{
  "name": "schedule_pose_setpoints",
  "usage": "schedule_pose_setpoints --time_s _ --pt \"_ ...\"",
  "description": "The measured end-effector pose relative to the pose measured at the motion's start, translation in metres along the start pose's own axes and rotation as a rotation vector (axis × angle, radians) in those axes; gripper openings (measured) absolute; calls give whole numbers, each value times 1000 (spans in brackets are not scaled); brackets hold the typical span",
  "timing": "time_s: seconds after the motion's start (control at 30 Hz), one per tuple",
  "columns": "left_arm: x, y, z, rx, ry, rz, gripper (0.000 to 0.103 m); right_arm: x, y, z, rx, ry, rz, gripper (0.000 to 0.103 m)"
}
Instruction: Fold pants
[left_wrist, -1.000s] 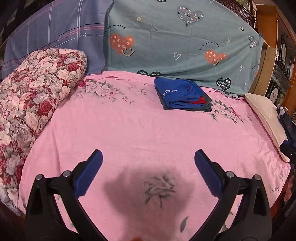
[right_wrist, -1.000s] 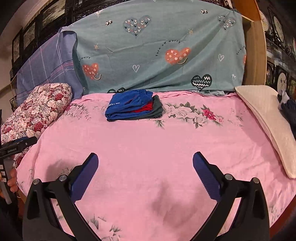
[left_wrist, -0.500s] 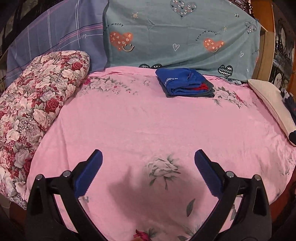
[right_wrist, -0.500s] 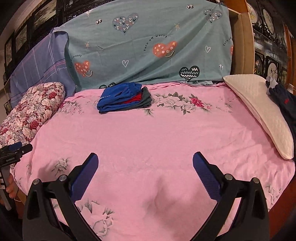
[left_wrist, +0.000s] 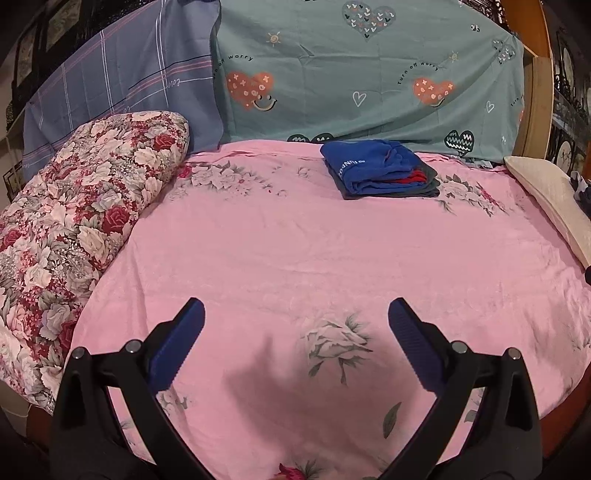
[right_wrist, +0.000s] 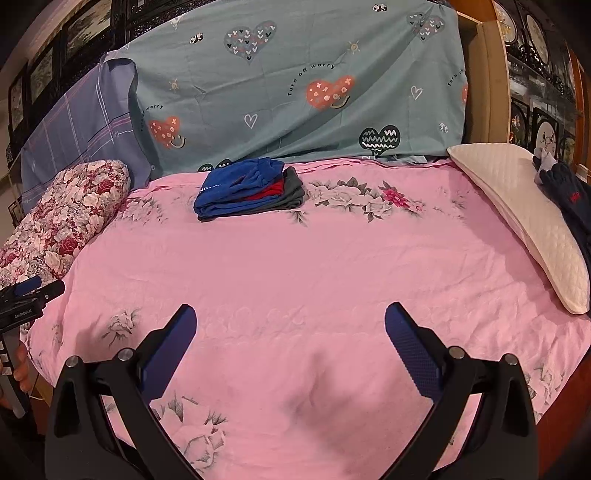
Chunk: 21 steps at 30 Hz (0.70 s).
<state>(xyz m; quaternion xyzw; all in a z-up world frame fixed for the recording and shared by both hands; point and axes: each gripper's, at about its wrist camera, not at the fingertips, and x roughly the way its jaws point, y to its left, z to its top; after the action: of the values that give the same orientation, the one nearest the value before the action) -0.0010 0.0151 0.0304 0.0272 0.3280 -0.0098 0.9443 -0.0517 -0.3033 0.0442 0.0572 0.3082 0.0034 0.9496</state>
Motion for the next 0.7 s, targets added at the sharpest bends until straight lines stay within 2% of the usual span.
schedule_pose_setpoints --time_s 0.6,0.7 --pt "0 2 -1 1 -10 33 101 5 4 -1 -15 18 11 102" --pt "1 2 -1 -1 -5 16 101 6 4 -2 -15 23 12 102"
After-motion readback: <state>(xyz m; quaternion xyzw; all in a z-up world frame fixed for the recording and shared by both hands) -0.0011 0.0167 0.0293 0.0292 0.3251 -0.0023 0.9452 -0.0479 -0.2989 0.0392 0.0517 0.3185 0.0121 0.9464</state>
